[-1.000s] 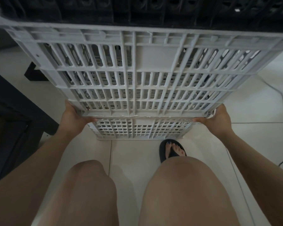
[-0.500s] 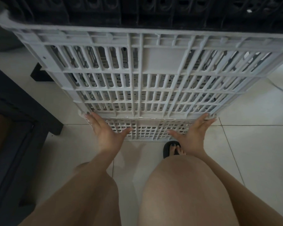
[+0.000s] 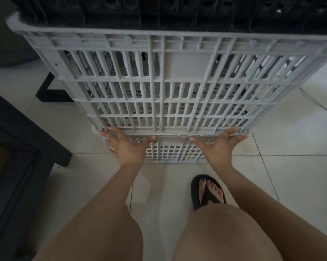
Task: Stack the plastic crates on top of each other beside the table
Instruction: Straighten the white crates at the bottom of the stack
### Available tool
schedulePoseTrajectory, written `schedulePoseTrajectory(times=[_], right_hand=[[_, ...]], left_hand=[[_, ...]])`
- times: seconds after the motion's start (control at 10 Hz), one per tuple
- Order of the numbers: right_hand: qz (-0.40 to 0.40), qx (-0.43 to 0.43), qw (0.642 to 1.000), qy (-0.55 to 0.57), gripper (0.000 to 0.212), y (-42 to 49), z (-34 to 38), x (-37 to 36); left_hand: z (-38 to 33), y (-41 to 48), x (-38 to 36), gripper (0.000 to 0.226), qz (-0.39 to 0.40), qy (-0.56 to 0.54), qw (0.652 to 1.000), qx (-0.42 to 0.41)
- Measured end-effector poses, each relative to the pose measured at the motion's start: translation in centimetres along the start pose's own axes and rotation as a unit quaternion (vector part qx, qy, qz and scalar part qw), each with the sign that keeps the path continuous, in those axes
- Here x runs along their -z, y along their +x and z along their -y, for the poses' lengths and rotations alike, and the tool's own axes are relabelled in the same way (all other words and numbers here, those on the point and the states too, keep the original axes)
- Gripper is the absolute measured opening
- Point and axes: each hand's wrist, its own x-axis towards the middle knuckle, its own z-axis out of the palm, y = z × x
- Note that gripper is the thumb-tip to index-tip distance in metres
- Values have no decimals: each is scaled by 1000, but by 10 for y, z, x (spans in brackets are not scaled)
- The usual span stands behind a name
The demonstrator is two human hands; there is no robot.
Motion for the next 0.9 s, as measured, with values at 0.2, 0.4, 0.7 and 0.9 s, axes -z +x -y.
schedulePoseTrajectory(times=[0.2, 0.4, 0.7, 0.9], right_hand=[[-13, -6, 1000, 7, 150, 20, 8, -8], [-25, 1, 1000, -1, 149, 22, 5, -12], [-4, -29, 996, -79, 141, 18, 9, -1], [135, -122, 956, -228, 120, 15, 56, 42]], left_hand=[[-16, 14, -10, 136, -36, 6, 999, 33], [-14, 16, -14, 134, -45, 21, 998, 28], [-24, 10, 4, 129, 7, 123, 992, 18], [-65, 9, 64, 95, 156, 273, 949, 22]])
